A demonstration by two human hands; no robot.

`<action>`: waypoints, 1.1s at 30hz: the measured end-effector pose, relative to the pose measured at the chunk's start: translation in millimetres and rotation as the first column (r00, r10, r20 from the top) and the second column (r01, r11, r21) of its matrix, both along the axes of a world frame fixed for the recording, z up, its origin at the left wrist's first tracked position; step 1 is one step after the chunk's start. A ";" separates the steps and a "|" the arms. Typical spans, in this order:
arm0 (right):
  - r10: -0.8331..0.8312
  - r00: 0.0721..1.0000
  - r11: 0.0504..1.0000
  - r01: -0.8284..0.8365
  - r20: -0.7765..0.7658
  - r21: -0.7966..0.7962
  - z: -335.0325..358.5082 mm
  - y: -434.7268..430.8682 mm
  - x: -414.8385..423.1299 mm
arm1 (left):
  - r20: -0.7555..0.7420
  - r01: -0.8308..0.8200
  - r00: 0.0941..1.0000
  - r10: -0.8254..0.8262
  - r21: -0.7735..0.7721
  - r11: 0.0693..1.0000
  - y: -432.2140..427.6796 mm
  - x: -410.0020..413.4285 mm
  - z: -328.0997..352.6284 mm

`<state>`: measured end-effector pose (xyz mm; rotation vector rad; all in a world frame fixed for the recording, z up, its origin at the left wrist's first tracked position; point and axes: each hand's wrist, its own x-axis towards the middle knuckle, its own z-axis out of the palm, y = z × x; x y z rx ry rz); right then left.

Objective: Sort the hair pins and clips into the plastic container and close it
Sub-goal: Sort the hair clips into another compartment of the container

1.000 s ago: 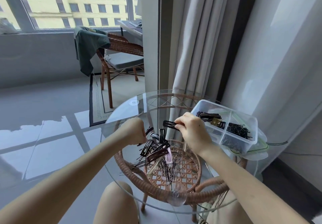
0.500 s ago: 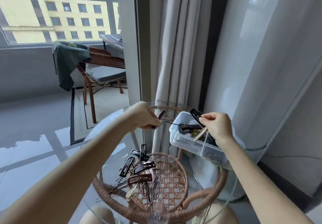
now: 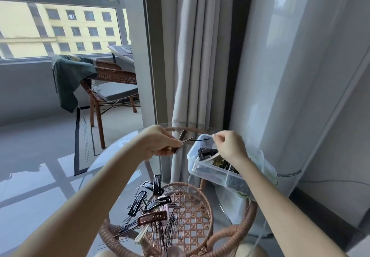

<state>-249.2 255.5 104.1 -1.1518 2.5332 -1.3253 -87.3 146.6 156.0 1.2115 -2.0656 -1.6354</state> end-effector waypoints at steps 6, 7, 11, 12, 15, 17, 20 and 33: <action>0.252 0.955 0.966 -0.239 0.157 -0.095 1.1 17.9 14.1 | 0.004 0.030 1.000 -0.030 0.002 1.000 5.3 -16.8 -6.3; 0.209 0.976 0.976 -0.204 0.069 -0.076 -0.1 21.8 12.7 | 0.016 0.047 0.999 -0.047 0.001 0.999 8.1 -20.6 -7.4; 0.043 0.990 0.997 -0.051 -0.131 -0.061 -0.8 36.7 -0.7 | 0.056 0.098 0.994 -0.097 -0.010 0.995 21.4 -34.6 -11.7; 0.016 0.986 0.999 -0.023 -0.163 -0.043 -0.1 40.5 -3.8 | 0.058 0.103 0.993 -0.101 -0.019 0.995 24.1 -38.0 -12.7; -0.014 0.975 1.000 0.010 -0.222 -0.017 0.3 51.0 -11.9 | 0.067 0.114 0.992 -0.109 -0.066 0.991 31.1 -52.1 -17.0; -0.044 0.962 0.999 0.046 -0.270 0.001 -1.2 56.7 -18.5 | 0.087 0.141 0.988 -0.129 -0.137 0.981 35.9 -63.4 -20.9; -0.132 0.914 0.985 0.165 -0.383 0.054 -5.1 67.2 -31.0 | 0.129 0.194 0.977 -0.168 -0.224 0.955 41.1 -75.7 -26.1; -0.079 0.878 0.920 0.247 -0.473 0.304 -12.2 94.5 -45.6 | 0.296 0.289 0.946 -0.131 -0.592 0.752 40.9 -109.8 -33.7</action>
